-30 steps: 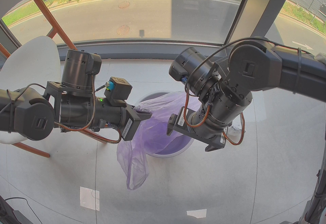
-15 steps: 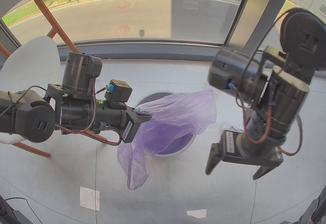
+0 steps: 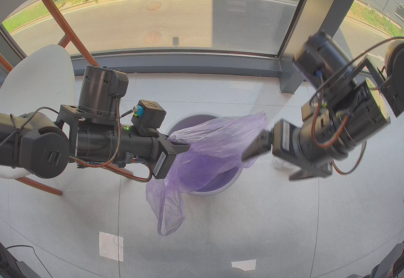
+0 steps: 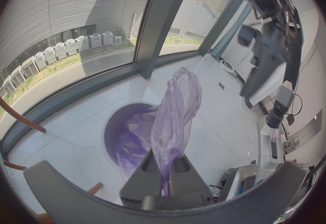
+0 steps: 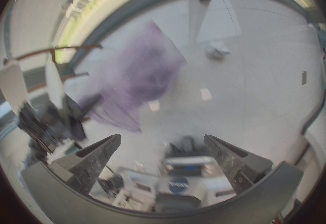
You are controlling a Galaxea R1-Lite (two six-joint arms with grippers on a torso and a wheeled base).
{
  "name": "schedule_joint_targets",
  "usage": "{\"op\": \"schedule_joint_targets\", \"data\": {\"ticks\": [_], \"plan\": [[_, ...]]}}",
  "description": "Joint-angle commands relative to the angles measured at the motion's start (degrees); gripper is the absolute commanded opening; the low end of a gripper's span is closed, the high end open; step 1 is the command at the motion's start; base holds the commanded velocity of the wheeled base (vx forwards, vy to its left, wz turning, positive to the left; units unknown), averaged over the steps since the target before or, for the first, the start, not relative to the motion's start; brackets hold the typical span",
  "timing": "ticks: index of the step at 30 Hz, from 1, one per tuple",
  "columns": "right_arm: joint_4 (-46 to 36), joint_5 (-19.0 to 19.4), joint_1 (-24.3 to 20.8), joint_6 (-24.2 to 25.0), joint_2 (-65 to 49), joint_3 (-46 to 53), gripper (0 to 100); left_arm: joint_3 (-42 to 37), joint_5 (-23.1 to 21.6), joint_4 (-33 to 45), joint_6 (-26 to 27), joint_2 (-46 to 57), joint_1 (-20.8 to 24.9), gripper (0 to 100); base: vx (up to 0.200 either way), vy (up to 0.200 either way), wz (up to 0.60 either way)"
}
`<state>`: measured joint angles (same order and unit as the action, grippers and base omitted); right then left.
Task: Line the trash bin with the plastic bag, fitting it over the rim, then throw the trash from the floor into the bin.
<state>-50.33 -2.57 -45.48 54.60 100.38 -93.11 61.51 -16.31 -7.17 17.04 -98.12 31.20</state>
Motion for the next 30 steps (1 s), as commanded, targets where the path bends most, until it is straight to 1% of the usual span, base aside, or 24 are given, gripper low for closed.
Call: {"op": "schedule_joint_targets", "data": {"ticks": [1, 4, 6, 7, 9, 16, 30], "plan": [[18.5, -4.2, 5.3, 3.5, -0.5, -6.3, 100, 0.1, 0.0, -0.1, -0.3, -0.2, 1.0, 0, 0.000, 0.000, 0.00], [18.5, -4.3, 6.6, 0.3, -0.2, -5.6, 100, -0.1, 0.1, -0.1, -0.6, -0.2, 0.9, 0, 0.000, 0.000, 0.00], [18.5, -4.3, 6.8, 0.0, -0.2, -5.2, 100, -0.1, 0.1, -0.1, -0.6, -0.2, 1.0, 0, 0.000, 0.000, 0.00], [18.5, -4.3, 7.7, -2.3, -0.2, -3.9, 100, -0.3, 0.1, -0.3, -0.6, -0.2, 0.9, 0, 0.000, 0.000, 0.00], [18.5, -4.3, 7.8, -3.4, -0.3, -3.7, 100, -0.3, 0.1, -0.8, -0.6, -0.2, 0.9, 0, 0.000, 0.000, 0.00], [17.6, -4.9, 8.0, -3.4, 0.7, -1.0, 100, -0.3, 0.1, -1.3, -1.0, -0.2, 0.9, 0, 0.000, 0.000, 0.00], [17.6, -5.1, 7.9, -3.6, 6.6, -1.4, 100, -0.3, 0.1, -1.3, -1.0, -0.2, 0.9, 0, 0.000, 0.000, 0.00]]}}
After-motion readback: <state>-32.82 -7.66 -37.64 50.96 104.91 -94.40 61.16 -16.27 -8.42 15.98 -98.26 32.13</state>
